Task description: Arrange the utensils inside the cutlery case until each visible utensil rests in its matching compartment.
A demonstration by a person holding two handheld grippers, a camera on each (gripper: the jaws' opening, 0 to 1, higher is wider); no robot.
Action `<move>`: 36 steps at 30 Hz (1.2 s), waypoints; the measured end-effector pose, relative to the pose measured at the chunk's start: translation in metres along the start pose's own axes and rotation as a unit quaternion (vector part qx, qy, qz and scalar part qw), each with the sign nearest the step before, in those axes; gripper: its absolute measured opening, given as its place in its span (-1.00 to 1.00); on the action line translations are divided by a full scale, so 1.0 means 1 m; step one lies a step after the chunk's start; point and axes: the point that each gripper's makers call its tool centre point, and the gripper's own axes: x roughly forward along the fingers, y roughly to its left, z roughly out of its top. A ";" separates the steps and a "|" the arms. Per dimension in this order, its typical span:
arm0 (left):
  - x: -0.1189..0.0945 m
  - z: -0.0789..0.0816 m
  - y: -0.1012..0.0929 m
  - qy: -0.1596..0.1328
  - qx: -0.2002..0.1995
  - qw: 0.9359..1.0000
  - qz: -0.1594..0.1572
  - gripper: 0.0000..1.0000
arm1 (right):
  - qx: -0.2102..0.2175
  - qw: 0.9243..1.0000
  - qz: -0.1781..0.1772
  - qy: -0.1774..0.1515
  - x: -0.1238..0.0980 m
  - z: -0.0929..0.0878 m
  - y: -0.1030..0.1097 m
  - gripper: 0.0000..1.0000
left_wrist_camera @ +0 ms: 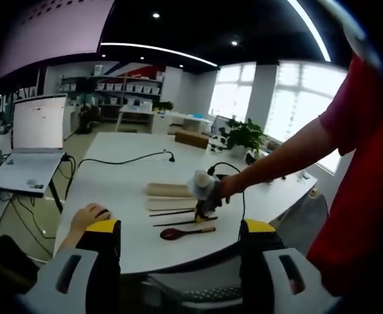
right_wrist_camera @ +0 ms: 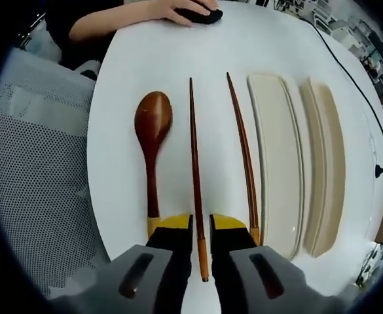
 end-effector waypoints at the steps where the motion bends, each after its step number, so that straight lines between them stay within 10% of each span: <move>1: 0.000 0.000 0.000 0.002 0.002 1.000 0.000 0.52 | 0.001 1.000 0.001 0.003 0.001 0.000 -0.001 -0.89; 12: -0.001 -0.002 0.002 0.006 0.005 1.000 0.000 0.52 | -0.047 0.998 -0.019 0.029 -0.001 -0.001 0.001 -0.99; 36: -0.004 0.001 0.015 -0.012 0.004 1.000 -0.021 0.50 | 0.015 1.000 -0.017 0.005 -0.013 -0.003 0.004 -1.00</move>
